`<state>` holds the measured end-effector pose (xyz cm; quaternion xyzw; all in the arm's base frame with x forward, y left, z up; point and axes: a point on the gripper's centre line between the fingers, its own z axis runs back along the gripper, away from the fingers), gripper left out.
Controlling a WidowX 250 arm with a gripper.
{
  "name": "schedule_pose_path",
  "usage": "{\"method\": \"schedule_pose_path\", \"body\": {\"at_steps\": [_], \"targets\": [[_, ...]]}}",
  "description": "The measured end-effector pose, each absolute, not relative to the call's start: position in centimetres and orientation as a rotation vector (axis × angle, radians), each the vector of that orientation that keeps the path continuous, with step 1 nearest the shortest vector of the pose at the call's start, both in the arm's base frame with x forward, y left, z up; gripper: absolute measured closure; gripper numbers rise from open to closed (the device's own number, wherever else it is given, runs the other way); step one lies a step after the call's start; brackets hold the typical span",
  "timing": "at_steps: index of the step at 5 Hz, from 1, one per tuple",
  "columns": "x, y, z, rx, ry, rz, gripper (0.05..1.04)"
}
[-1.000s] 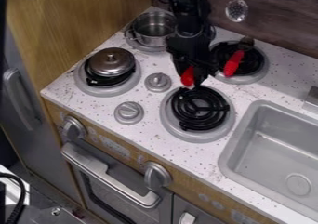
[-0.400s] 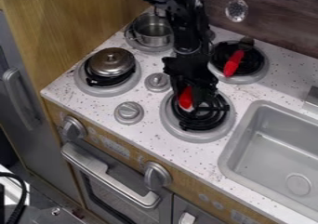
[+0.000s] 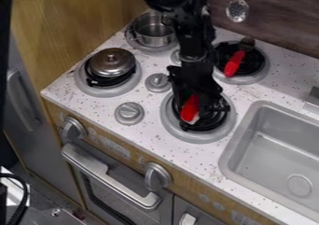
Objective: Move the red and white object to the lower right burner
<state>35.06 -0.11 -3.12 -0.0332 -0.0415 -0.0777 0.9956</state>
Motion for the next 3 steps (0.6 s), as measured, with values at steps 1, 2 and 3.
{"method": "schedule_pose_path", "body": {"at_steps": [1,2,3], "targets": [[35.0,-0.1,-3.1,-0.064,-0.083,-0.159,0.074],[35.4,0.1,0.2,-0.045,-0.173,-0.167,0.081],[35.1,0.2,2.1,-0.036,-0.225,-0.170,0.083]]}}
